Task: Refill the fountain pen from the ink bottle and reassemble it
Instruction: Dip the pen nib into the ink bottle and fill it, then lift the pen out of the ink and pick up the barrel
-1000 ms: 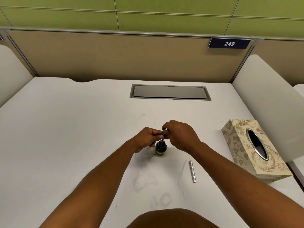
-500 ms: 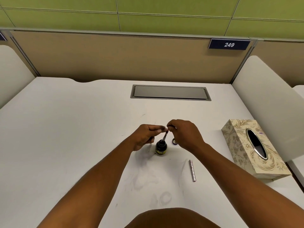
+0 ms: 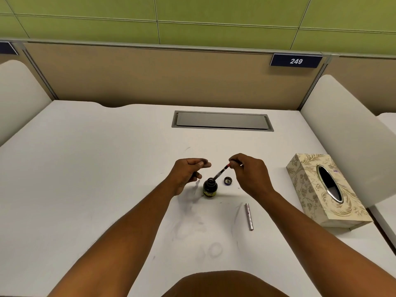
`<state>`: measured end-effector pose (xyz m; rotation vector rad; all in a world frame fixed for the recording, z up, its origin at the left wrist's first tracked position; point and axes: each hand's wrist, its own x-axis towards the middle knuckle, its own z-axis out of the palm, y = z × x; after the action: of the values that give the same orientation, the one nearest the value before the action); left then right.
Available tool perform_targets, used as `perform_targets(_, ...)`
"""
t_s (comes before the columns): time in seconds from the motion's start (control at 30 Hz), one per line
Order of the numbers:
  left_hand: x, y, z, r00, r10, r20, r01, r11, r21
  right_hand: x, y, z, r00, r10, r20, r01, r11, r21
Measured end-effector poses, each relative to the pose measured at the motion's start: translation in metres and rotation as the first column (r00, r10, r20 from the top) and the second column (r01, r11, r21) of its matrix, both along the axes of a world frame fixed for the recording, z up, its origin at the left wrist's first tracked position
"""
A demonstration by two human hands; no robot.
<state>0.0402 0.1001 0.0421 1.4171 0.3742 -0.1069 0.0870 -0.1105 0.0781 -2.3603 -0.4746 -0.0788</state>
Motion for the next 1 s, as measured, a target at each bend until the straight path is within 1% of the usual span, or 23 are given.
perform_targets(0.3, -0.016, -0.005, 0.004, 0.999, 0.046, 0.007, -0.046, 0.999, -0.009, -0.009, -0.009, -0.005, 0.998, -0.026, 0.055, 0.027, 1.000, -0.014)
perform_targets(0.4, -0.020, -0.005, 0.007, 0.998, 0.068, 0.011, -0.068, 0.998, -0.014, -0.013, -0.015, -0.005, 0.995, -0.057, 0.084, 0.055, 0.998, 0.022)
perform_targets(0.6, -0.029, -0.008, 0.005, 0.995, 0.100, -0.010, -0.100, 0.995, -0.007, -0.019, -0.015, -0.001, 0.995, -0.087, 0.037, 0.082, 0.988, 0.133)
perform_targets(0.7, -0.033, -0.013, 0.005, 0.994, 0.105, -0.022, -0.105, 0.994, 0.005, -0.024, -0.014, -0.004, 0.996, -0.087, 0.015, 0.084, 0.989, 0.125)
perform_targets(0.77, -0.036, -0.016, 0.005, 0.994, 0.109, -0.030, -0.109, 0.994, -0.001, -0.028, -0.019, -0.010, 0.993, -0.122, 0.006, 0.120, 0.986, 0.119)
perform_targets(0.83, -0.040, -0.019, 0.006, 0.993, 0.114, -0.040, -0.116, 0.993, -0.030, -0.031, -0.024, -0.012, 0.982, -0.187, -0.019, 0.187, 0.968, 0.166)
perform_targets(0.9, -0.042, -0.023, 0.005, 0.991, 0.120, -0.055, -0.124, 0.989, -0.085, -0.033, -0.027, -0.012, 0.969, -0.234, -0.077, 0.246, 0.935, 0.253)
perform_targets(0.97, -0.044, -0.030, 0.006, 0.992, 0.106, -0.066, -0.114, 0.985, -0.128, -0.035, -0.029, -0.010, 0.951, -0.252, -0.179, 0.302, 0.879, 0.369)
perform_targets(1.0, -0.045, -0.034, 0.006, 0.993, 0.093, -0.070, -0.102, 0.985, -0.138, -0.036, -0.029, -0.009, 0.935, -0.249, -0.251, 0.339, 0.833, 0.436)
